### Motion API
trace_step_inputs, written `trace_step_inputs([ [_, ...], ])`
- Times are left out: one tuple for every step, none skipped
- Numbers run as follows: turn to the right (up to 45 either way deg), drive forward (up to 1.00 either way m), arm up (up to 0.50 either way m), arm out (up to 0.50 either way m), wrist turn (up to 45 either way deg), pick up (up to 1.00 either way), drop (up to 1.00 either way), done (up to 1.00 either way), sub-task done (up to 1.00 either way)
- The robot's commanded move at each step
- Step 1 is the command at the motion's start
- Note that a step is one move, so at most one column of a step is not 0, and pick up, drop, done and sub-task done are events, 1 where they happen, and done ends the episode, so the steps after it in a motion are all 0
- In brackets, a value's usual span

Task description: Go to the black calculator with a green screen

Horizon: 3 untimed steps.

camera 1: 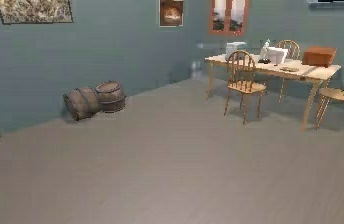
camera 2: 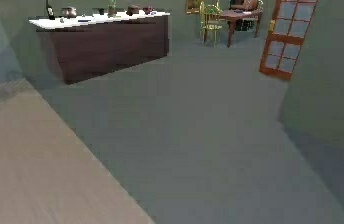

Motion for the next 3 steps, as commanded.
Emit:
trace_step_inputs([
  [45.0,0.00,0.00,0.00,0.0,0.00,0.00,0.00,0.00],
  [0.0,0.15,0.00,0.00,0.0,0.00,0.00,0.00,0.00],
  [0.0,1.00,0.00,0.00,0.0,0.00,0.00,0.00,0.00],
])
